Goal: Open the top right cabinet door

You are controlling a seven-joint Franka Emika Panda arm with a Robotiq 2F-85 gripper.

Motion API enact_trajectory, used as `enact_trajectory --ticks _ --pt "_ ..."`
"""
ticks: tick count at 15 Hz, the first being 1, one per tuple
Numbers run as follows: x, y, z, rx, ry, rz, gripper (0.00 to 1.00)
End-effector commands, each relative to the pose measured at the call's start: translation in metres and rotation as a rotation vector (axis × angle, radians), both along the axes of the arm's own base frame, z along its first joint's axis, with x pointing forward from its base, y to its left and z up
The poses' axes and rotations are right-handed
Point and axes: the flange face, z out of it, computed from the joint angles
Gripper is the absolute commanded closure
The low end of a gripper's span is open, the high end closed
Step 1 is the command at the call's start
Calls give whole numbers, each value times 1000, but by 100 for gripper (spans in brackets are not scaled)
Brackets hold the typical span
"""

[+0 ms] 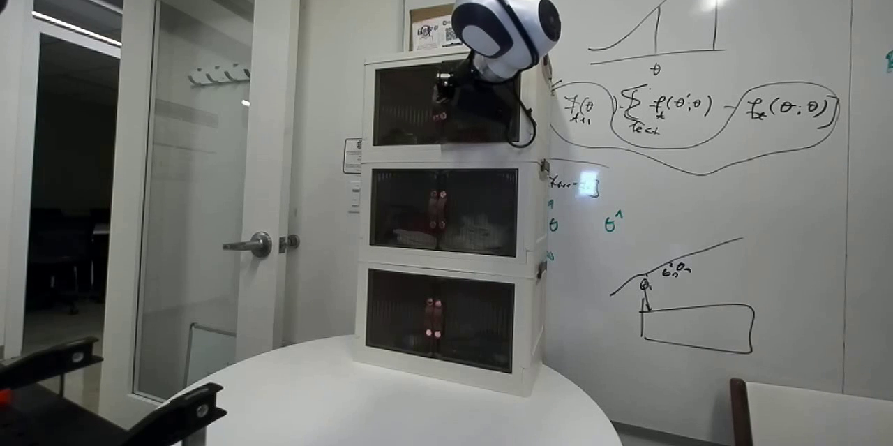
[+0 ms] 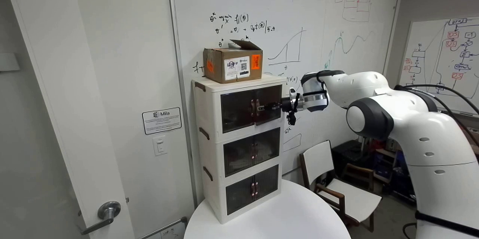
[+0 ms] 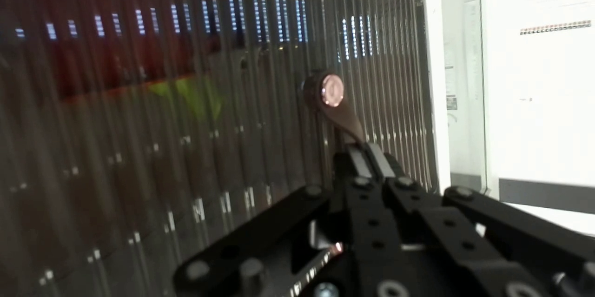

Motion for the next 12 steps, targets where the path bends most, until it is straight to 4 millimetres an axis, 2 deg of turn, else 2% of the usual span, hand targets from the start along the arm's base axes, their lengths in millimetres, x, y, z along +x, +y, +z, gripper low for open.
enact_trajectory --ticks 1,12 --pt "1 -6 4 34 -12 1 99" --pt "-31 -52 -7 85 6 -66 99"
